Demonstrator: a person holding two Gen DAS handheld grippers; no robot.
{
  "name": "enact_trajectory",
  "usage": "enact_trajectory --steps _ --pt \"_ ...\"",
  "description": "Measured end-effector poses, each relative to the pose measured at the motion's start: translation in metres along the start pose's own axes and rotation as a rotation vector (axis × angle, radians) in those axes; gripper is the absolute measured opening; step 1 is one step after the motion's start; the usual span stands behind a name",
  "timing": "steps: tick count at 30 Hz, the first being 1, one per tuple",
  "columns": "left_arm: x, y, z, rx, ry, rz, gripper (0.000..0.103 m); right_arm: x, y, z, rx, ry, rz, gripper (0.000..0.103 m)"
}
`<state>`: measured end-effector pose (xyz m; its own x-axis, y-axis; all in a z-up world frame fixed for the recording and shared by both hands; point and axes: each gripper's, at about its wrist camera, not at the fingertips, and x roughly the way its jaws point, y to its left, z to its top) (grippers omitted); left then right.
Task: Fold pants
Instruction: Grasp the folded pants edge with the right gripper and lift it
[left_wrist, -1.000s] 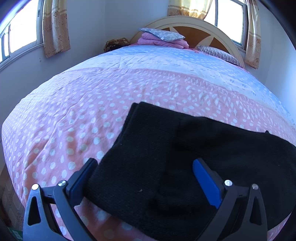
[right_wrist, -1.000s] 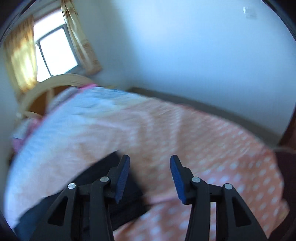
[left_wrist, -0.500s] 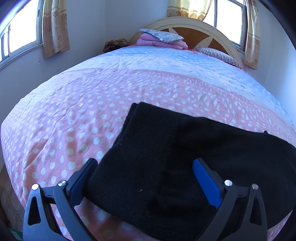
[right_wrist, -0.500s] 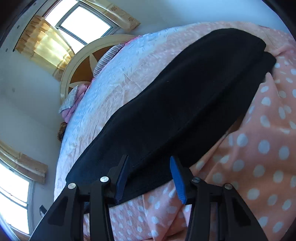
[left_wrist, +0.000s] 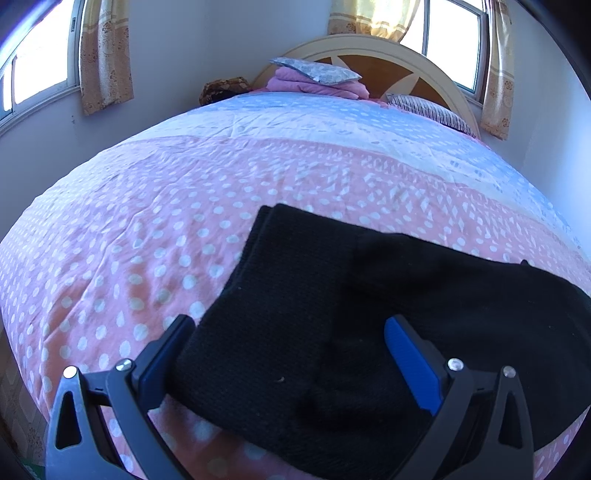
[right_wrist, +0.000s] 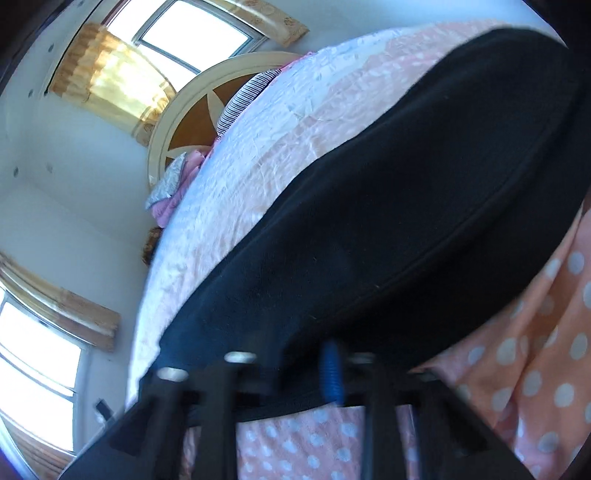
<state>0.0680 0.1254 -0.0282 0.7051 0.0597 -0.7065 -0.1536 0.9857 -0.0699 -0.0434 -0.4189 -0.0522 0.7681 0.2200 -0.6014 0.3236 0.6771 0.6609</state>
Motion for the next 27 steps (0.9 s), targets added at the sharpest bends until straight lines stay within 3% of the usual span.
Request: enact_trajectory --steps 7,11,13,18,21,23,27 --pt "0.002 0.002 0.006 0.040 0.018 -0.050 0.103 -0.026 0.013 -0.008 -0.092 -0.032 0.007 0.003" --pt "0.003 -0.001 0.007 0.044 0.020 -0.043 0.103 -0.013 -0.001 -0.024 -0.076 0.013 -0.042 0.003" --pt "0.003 -0.001 0.007 0.047 0.021 -0.038 0.103 -0.012 -0.009 -0.028 -0.037 -0.013 0.010 0.004" --pt "-0.019 0.005 0.008 0.035 -0.017 -0.017 0.103 -0.022 -0.001 -0.018 -0.030 0.097 0.011 0.011" --pt "-0.040 -0.001 0.011 0.060 -0.089 -0.011 0.103 -0.052 -0.004 -0.009 -0.043 0.049 -0.015 0.011" --pt "-0.048 -0.010 0.014 0.081 -0.122 -0.028 0.103 -0.078 -0.014 0.006 -0.032 -0.038 -0.055 0.011" --pt "-0.047 -0.043 0.021 0.126 -0.131 -0.091 0.103 -0.106 -0.028 0.060 -0.068 -0.210 -0.205 0.011"
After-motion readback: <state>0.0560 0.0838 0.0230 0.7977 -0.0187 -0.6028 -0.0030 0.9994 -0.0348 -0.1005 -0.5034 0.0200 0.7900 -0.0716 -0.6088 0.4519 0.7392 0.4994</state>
